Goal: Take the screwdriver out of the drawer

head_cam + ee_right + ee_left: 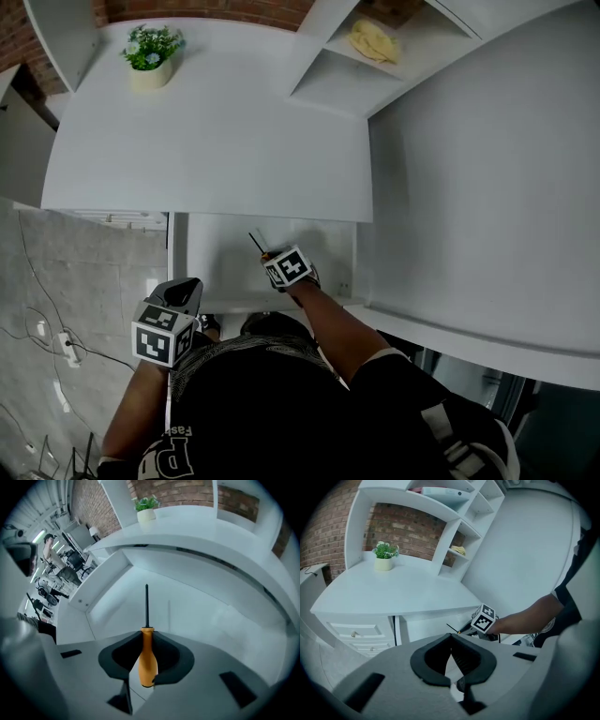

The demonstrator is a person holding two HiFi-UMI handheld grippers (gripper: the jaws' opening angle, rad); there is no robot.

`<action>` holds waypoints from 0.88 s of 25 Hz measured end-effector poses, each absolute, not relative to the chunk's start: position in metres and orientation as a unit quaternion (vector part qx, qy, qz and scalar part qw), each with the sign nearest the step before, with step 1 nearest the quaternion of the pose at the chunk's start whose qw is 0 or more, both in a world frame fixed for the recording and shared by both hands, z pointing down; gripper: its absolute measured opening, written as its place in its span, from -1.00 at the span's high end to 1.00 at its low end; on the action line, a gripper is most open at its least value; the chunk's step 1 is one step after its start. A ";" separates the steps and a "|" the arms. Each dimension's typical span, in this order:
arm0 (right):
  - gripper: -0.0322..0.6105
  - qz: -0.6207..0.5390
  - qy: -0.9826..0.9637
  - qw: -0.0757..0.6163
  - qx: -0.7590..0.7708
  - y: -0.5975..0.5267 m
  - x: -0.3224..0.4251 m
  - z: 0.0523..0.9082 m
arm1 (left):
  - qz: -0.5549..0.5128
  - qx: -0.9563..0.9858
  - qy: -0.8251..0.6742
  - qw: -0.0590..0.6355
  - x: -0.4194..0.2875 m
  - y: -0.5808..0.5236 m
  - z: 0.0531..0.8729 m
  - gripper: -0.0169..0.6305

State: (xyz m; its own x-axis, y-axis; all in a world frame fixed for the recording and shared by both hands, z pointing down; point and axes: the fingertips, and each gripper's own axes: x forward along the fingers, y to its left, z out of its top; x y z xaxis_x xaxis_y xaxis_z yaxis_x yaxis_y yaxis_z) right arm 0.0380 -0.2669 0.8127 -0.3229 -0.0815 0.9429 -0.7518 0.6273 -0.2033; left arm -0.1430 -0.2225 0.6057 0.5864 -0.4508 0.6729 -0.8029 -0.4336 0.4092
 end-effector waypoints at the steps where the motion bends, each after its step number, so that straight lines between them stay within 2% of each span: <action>1: 0.67 0.335 -0.748 0.497 0.286 -0.268 0.038 0.806 | 0.241 0.816 -0.379 0.363 -0.140 -0.224 0.605 0.90; 9: 0.67 0.361 -0.777 0.396 0.330 -0.278 0.047 0.745 | 0.249 0.840 -0.340 0.342 -0.121 -0.238 0.601 0.90; 17: 0.68 0.450 -0.760 0.257 0.393 -0.296 0.062 0.701 | 0.252 0.853 -0.320 0.327 -0.104 -0.252 0.592 0.90; 22: 0.67 0.464 -0.753 0.210 0.416 -0.329 0.070 0.678 | 0.246 0.854 -0.324 0.324 -0.100 -0.259 0.586 0.90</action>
